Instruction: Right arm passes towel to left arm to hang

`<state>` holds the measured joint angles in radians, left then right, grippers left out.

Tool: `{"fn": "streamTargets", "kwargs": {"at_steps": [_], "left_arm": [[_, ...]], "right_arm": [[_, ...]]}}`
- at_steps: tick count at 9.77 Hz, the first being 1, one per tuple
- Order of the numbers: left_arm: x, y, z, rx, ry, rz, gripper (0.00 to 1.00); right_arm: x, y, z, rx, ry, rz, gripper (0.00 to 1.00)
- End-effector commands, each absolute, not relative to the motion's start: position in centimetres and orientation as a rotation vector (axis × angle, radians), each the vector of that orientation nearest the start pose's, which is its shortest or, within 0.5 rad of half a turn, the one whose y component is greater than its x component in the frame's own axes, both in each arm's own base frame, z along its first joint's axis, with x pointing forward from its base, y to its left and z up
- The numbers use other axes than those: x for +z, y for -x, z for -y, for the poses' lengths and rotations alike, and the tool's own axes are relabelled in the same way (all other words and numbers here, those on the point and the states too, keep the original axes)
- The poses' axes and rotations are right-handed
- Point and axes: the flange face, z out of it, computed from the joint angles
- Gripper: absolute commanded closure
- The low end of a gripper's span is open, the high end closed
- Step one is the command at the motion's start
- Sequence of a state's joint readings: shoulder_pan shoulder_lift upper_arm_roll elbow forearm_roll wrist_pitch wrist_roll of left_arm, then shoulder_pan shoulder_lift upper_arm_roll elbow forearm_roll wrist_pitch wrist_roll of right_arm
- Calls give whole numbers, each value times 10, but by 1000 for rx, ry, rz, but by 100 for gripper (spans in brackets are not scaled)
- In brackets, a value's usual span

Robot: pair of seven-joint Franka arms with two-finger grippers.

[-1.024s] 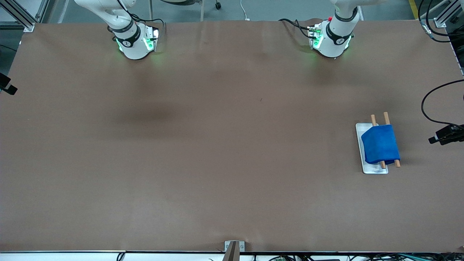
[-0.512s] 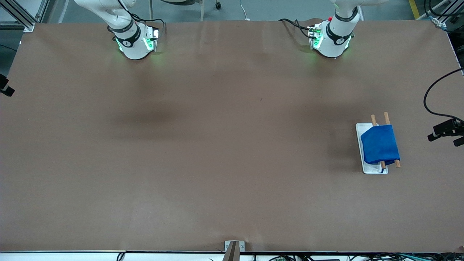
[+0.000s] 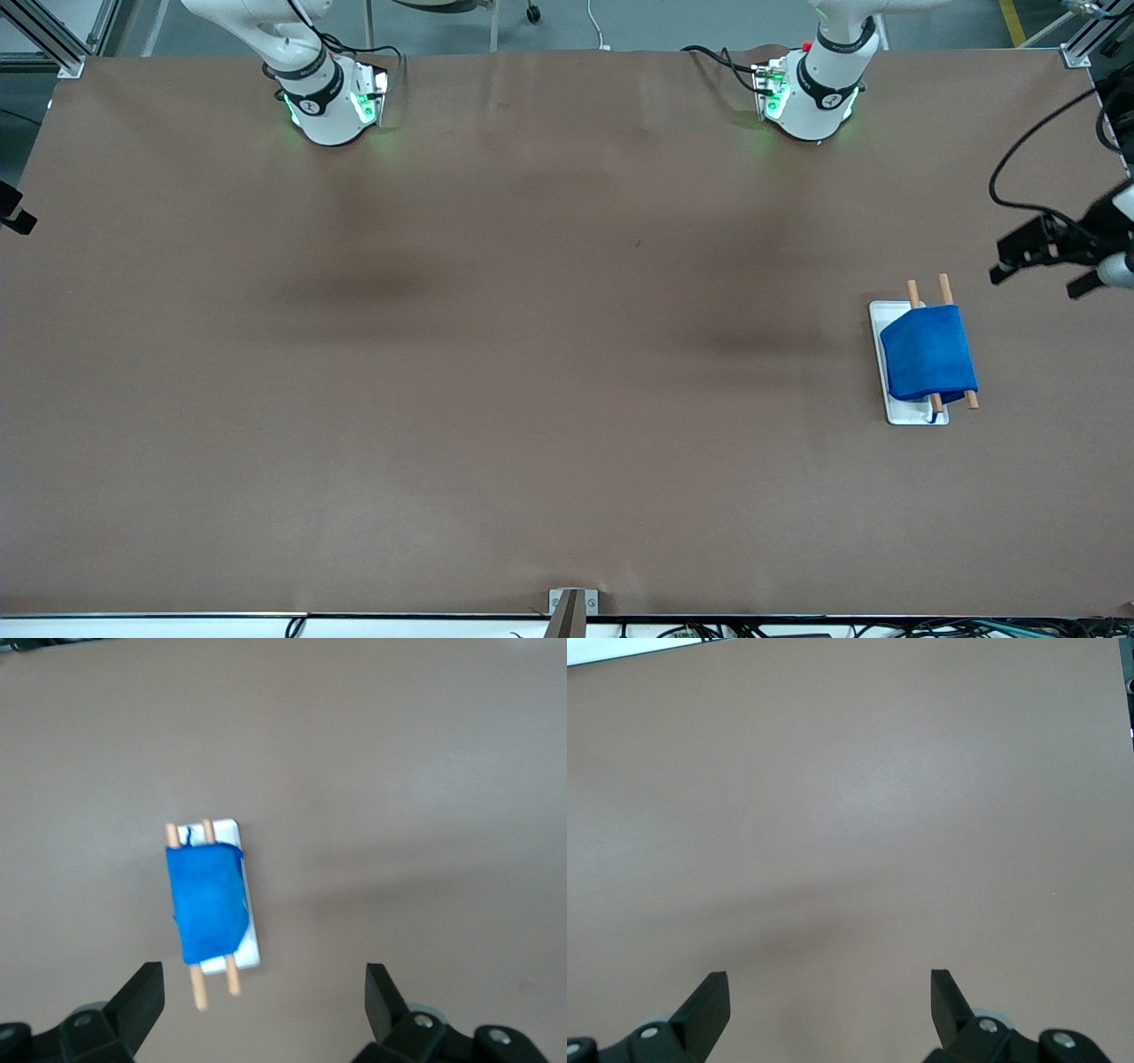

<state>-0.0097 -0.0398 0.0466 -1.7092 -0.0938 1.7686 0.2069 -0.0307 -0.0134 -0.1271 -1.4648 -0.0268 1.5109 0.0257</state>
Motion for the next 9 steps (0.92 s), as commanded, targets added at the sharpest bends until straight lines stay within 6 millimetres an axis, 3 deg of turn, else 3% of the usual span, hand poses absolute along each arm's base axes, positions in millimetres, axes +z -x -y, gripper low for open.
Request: {"fn": "streamTargets", "kwargs": {"at_steps": [1, 2, 4, 6, 9], "left_arm": [[601, -540, 11, -103, 3207, -139, 0], [605, -537, 19, -107, 3207, -146, 0], [634, -535, 19, -100, 3204, -168, 0], [648, -552, 24, -28, 3208, -181, 0], [651, -551, 35, -19, 3168, -142, 0]], "right_arm": [[676, -536, 93, -79, 3166, -295, 0], [676, -536, 91, -79, 3166, -291, 0], [677, -537, 89, -82, 3158, -286, 0], [677, -537, 91, -82, 3157, -291, 0], [677, -536, 91, -85, 3151, -292, 0]]}}
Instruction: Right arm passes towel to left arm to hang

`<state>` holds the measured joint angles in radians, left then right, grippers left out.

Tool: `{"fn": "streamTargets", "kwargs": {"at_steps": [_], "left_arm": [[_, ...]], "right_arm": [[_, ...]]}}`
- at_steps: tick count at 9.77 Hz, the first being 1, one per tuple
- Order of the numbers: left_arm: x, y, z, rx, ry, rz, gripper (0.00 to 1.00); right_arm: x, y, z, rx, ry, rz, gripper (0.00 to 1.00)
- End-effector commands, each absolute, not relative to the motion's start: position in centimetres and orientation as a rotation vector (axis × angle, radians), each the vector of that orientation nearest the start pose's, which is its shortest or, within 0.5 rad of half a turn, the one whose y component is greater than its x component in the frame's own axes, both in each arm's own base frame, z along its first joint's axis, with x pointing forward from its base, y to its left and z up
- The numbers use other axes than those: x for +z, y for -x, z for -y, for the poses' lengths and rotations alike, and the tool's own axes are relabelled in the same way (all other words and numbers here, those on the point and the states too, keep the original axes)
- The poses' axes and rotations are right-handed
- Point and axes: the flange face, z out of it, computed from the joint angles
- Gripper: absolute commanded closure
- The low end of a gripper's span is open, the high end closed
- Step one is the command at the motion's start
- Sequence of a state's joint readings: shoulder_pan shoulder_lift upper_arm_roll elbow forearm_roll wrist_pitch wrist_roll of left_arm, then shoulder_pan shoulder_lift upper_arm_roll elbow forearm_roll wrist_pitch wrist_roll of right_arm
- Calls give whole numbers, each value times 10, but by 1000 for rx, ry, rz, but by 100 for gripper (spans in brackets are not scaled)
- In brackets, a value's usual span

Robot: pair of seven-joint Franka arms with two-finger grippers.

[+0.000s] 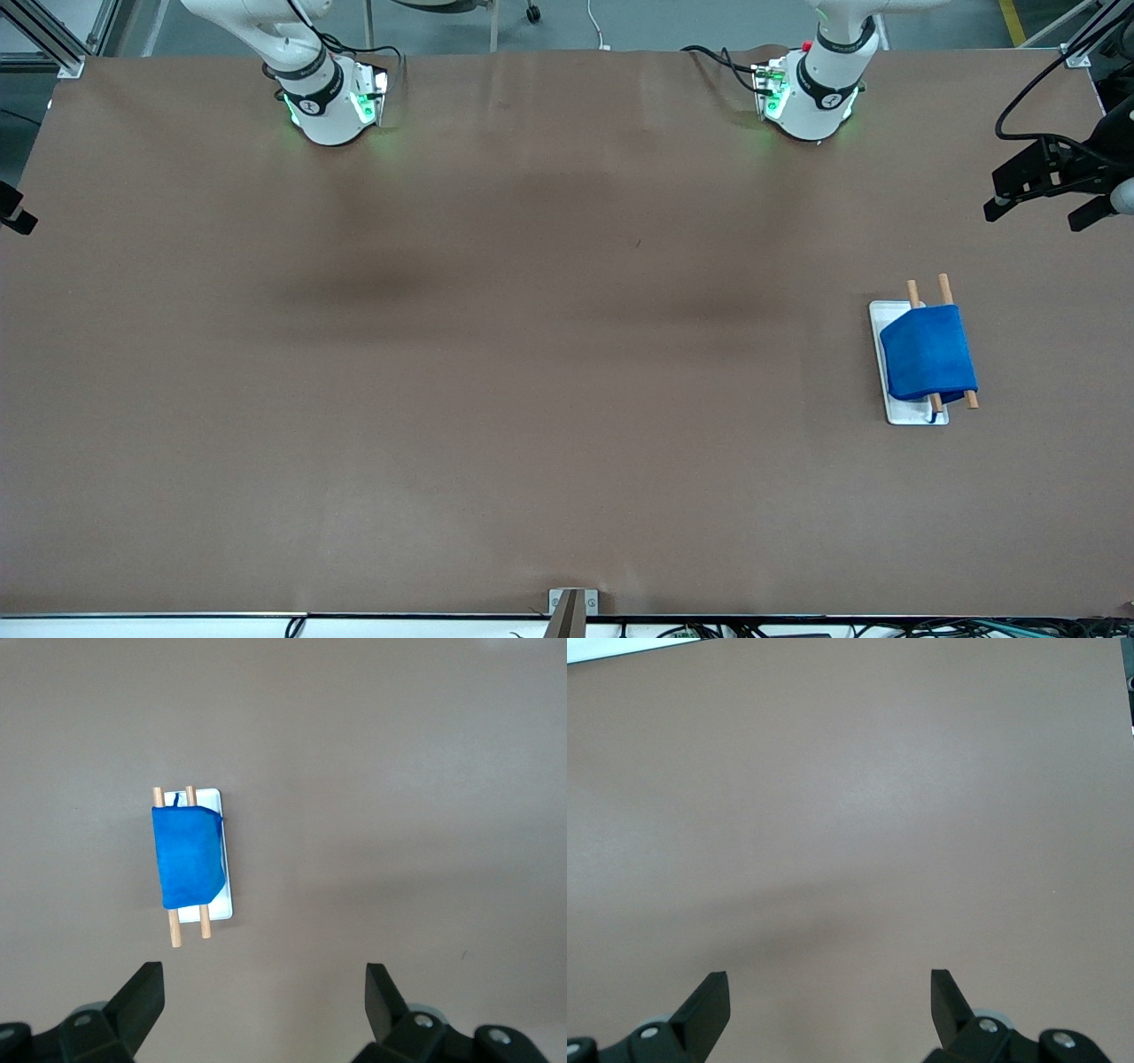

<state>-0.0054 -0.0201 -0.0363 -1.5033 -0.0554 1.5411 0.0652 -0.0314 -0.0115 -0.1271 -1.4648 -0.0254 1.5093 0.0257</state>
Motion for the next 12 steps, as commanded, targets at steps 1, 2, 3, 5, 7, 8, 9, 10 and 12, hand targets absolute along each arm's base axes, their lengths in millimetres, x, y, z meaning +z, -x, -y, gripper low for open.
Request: {"fn": "streamTargets", "kwargs": {"at_steps": [1, 2, 3, 5, 7, 8, 9, 10, 12], "left_arm": [[649, -551, 37, -16, 3167, -136, 0], [649, -550, 34, -11, 3168, -132, 0], [646, -546, 35, 1, 3169, -134, 0], [645, -542, 36, 6, 3169, -139, 0], [646, -542, 37, 0, 3143, -184, 1], [645, -541, 36, 5, 3144, -184, 1], [644, -542, 37, 7, 3143, -184, 1], [645, -542, 37, 5, 3141, -184, 1], [644, -543, 35, 7, 3143, -174, 1]], "right_arm": [[677, -536, 92, -87, 3151, -294, 0], [678, -536, 92, -92, 3151, -294, 0], [679, -535, 93, -92, 3150, -297, 0], [679, -535, 93, -92, 3150, -297, 0], [680, -535, 92, -92, 3150, -297, 0], [680, -535, 92, -94, 3151, -294, 0], [680, -535, 92, -94, 3151, -294, 0], [680, -535, 91, -92, 3151, -292, 0], [681, -535, 90, -94, 3151, -289, 0]]}}
